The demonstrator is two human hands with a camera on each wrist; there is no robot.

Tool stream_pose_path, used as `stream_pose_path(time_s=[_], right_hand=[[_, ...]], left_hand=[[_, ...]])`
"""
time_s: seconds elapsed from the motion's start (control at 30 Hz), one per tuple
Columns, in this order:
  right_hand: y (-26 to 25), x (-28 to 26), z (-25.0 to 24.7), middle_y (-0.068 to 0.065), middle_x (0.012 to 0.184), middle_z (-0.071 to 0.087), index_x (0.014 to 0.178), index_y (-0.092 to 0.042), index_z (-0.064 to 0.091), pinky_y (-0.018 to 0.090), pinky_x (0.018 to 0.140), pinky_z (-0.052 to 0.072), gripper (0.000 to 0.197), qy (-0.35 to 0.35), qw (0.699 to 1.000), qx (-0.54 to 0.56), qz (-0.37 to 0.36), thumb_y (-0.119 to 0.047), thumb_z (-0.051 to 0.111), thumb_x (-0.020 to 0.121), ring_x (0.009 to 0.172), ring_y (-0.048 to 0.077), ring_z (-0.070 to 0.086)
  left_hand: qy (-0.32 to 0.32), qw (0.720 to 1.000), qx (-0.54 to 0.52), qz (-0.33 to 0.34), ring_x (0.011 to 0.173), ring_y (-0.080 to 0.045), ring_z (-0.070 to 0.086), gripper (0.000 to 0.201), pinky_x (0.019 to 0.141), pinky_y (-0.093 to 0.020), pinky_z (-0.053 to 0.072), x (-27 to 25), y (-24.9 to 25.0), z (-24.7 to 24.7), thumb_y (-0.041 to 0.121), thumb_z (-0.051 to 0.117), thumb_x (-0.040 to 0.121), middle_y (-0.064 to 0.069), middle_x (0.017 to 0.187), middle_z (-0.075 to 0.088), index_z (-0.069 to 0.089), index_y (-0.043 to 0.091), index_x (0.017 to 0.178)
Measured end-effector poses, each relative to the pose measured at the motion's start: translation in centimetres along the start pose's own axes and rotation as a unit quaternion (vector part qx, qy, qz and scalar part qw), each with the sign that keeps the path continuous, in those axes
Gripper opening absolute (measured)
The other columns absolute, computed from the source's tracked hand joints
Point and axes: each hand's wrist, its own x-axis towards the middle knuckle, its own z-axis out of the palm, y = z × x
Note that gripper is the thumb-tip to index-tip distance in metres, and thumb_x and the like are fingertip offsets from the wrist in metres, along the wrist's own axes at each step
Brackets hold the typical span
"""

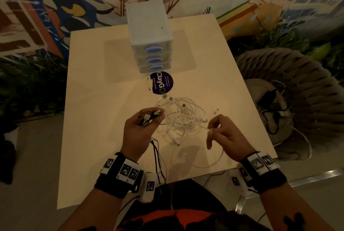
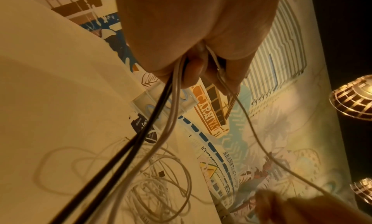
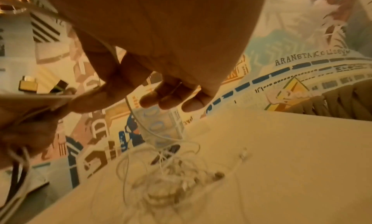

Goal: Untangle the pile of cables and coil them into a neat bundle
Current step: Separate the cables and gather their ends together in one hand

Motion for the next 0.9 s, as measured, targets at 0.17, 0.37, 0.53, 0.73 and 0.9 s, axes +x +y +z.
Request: stream_pose_path(time_s=[0.17, 0.37, 0.53, 0.73, 0.9], right_hand=[[-3.8, 1.4, -1.3, -0.016, 0.146, 0.053, 0.066, -0.028, 0.077, 0.036, 0.115, 0.03, 0.036, 0.006, 0.995, 0.047, -0.082, -0.027, 0.052, 0.092, 0.143, 0.011, 0.039], [-6.4, 4.0, 0.6, -0.016, 0.095, 0.076, 0.086, -0.027, 0.079, 0.039, 0.1, 0.049, 0.05, -0.027, 0.995, 0.09, -0.03, -0.045, 0.035, 0.104, 0.099, 0.003, 0.068], [-6.8, 3.6, 0.0, -0.006, 0.088, 0.068, 0.088, -0.008, 0.073, 0.016, 0.085, 0.043, 0.048, -0.043, 0.993, 0.105, -0.006, -0.027, 0.028, 0.094, 0.085, -0.007, 0.058], [-8.1, 5.0, -0.5, 0.026, 0.097, 0.067, 0.091, -0.005, 0.075, 0.041, 0.09, 0.047, 0.097, -0.138, 0.989, -0.043, 0.014, -0.078, 0.01, 0.093, 0.091, 0.033, 0.063], [-7.8, 5.3, -1.0, -0.016, 0.083, 0.069, 0.074, -0.039, 0.071, 0.017, 0.078, 0.042, 0.086, -0.171, 0.985, 0.015, -0.012, -0.09, 0.001, 0.077, 0.081, -0.001, 0.061]], left_hand=[[-0.087, 0.995, 0.048, 0.031, 0.104, -0.019, 0.073, 0.02, 0.093, -0.032, 0.056, -0.6, 0.3, 1.7, -0.001, 0.076, 0.085, -0.002, 0.102, 0.079, 0.078, 0.005, 0.104], [-0.167, 0.963, 0.16, 0.136, 0.101, -0.014, 0.07, 0.04, 0.089, -0.03, 0.056, -0.7, 0.1, 2.9, 0.004, 0.074, 0.089, 0.007, 0.107, 0.074, 0.071, 0.02, 0.125], [-0.17, 0.942, 0.241, 0.162, 0.096, -0.008, 0.069, 0.049, 0.084, -0.03, 0.057, -0.3, -0.9, 2.0, 0.002, 0.075, 0.087, 0.01, 0.104, 0.072, 0.07, 0.027, 0.129], [-0.196, 0.889, 0.354, 0.216, 0.085, -0.007, 0.066, 0.059, 0.069, -0.034, 0.058, 0.1, -2.2, 1.6, 0.015, 0.08, 0.085, 0.015, 0.101, 0.067, 0.06, 0.042, 0.132], [-0.135, 0.939, 0.25, 0.196, 0.082, -0.002, 0.064, 0.024, 0.071, -0.023, 0.051, 0.3, -1.9, 1.7, 0.019, 0.075, 0.09, 0.021, 0.088, 0.064, 0.073, 0.03, 0.112]])
